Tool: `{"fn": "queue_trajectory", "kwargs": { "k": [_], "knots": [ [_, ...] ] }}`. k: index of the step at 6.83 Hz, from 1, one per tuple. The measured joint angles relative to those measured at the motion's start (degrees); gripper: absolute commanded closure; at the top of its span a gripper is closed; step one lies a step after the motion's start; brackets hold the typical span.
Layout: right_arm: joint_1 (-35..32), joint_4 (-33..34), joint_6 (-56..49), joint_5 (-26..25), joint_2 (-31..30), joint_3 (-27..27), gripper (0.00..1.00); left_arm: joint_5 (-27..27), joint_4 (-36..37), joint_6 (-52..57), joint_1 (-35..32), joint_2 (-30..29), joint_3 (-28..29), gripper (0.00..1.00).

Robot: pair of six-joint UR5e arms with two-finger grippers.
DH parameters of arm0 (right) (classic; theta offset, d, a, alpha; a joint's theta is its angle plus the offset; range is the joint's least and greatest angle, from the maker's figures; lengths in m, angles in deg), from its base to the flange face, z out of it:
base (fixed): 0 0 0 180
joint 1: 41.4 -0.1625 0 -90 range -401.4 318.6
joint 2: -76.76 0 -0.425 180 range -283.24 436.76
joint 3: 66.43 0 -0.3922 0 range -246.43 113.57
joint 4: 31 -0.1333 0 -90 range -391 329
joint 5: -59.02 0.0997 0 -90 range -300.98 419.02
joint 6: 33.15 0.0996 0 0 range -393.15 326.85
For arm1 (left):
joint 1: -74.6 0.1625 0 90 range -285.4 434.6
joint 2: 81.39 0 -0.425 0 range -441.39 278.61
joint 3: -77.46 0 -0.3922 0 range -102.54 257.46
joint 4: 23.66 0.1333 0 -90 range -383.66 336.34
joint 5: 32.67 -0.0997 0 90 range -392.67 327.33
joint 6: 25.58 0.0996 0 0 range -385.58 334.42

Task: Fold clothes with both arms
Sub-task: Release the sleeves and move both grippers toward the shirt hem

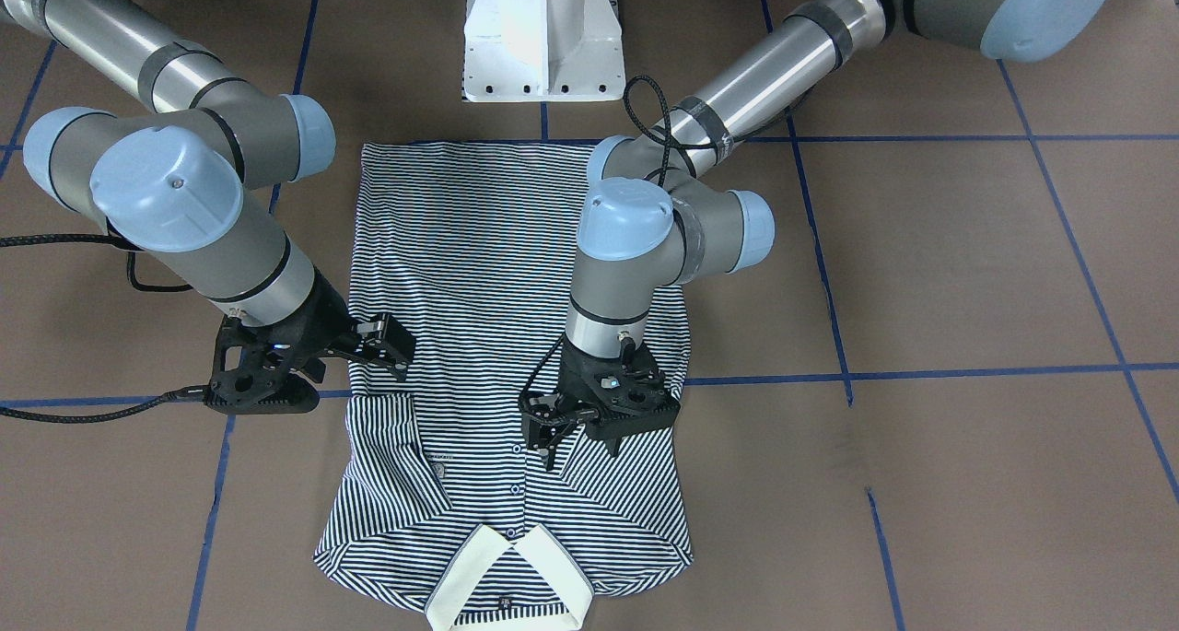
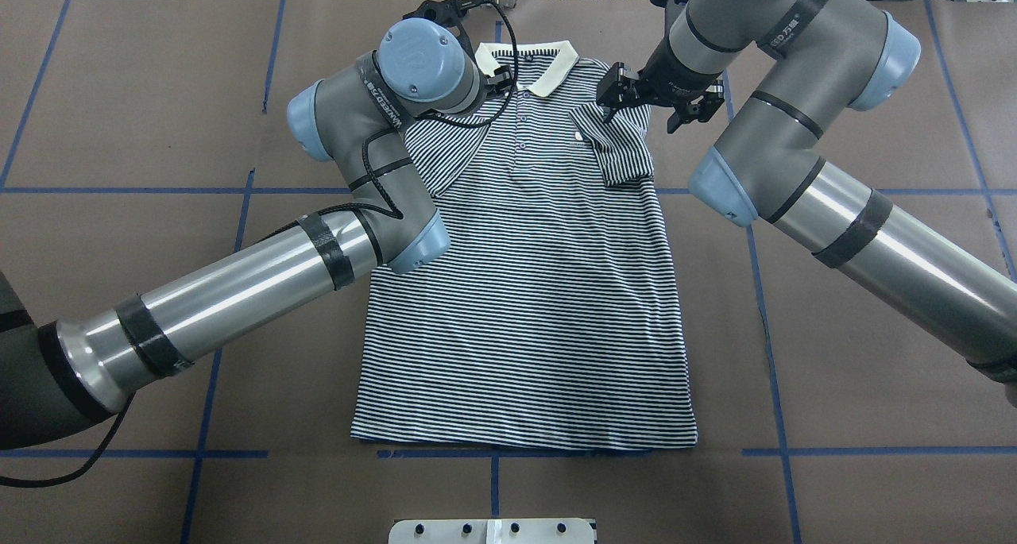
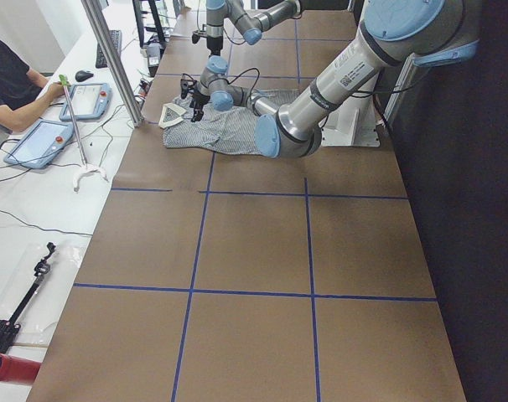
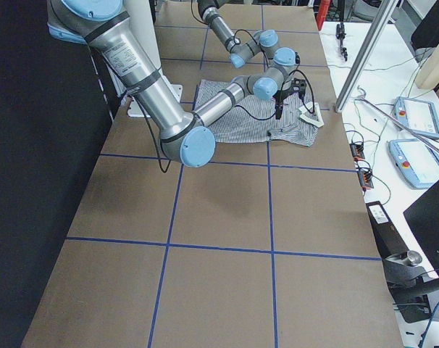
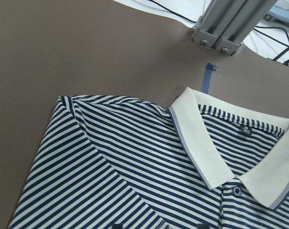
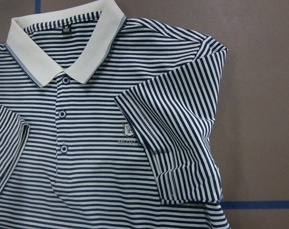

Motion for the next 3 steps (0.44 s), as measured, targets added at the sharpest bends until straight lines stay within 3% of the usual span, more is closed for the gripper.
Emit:
{"fn": "queue_trajectory", "kwargs": {
  "k": [1,3],
  "knots": [
    [1.3,0.0,2.0,-0.6,-2.6,-3.5,0.00,3.2,3.5,1.9,0.0,3.3,-6.2,0.00],
    [8.0,0.1,7.9,-6.6,-12.1,-15.3,0.00,6.2,13.9,5.6,0.2,14.8,-26.6,0.00]
  ]
}}
